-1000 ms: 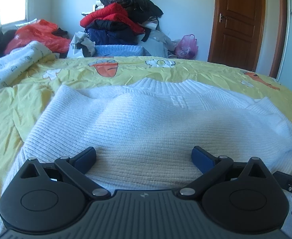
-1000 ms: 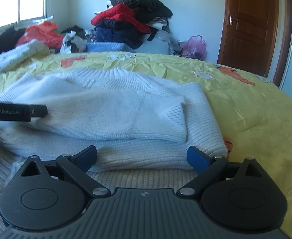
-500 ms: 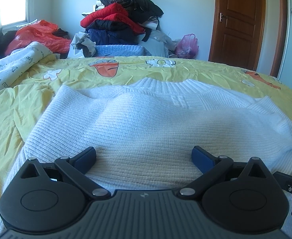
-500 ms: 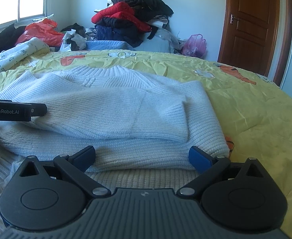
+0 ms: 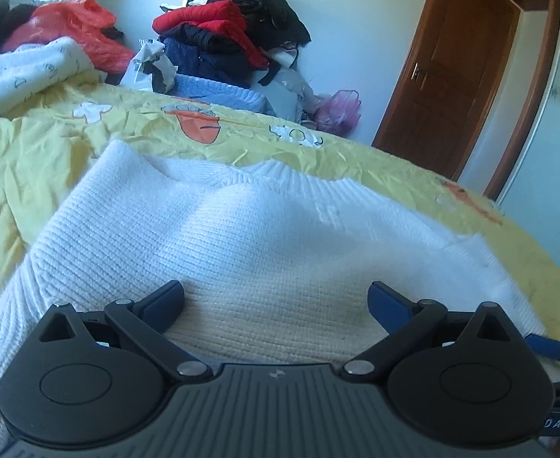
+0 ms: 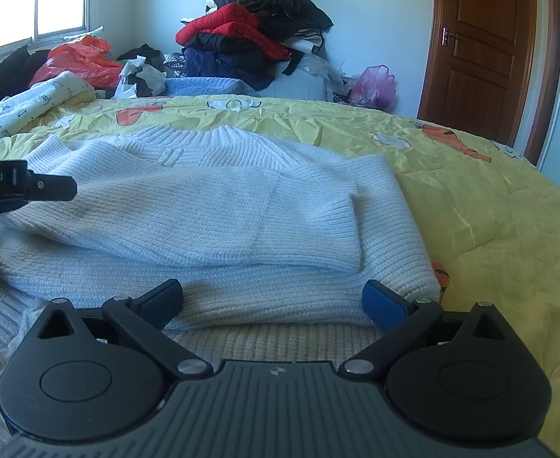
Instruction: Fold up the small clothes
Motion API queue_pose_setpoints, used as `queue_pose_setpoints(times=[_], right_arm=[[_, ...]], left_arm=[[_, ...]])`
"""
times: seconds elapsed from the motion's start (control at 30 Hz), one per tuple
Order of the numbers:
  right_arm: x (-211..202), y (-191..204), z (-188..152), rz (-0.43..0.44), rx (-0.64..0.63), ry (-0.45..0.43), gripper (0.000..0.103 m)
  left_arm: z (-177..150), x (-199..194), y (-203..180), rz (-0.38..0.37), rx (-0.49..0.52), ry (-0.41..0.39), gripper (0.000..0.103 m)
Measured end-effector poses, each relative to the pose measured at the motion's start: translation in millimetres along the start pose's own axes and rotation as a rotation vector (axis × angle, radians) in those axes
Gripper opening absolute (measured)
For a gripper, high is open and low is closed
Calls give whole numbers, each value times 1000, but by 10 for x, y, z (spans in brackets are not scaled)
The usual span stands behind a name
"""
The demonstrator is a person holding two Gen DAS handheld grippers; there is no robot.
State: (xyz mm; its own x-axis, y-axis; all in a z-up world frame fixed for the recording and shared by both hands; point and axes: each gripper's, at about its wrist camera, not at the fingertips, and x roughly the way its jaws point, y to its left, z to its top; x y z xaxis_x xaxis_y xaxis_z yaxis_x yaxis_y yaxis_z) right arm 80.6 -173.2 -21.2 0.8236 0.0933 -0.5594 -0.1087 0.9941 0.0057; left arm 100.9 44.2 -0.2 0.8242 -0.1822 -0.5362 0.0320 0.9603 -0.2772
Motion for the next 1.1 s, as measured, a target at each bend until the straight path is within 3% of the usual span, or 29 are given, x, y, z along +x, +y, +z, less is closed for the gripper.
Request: queue_pose_setpoints(times=[1.1], right_arm=[[2, -21, 8, 0, -2, 1, 101]], left_arm=[[-24, 38, -141, 50, 65, 9, 103]])
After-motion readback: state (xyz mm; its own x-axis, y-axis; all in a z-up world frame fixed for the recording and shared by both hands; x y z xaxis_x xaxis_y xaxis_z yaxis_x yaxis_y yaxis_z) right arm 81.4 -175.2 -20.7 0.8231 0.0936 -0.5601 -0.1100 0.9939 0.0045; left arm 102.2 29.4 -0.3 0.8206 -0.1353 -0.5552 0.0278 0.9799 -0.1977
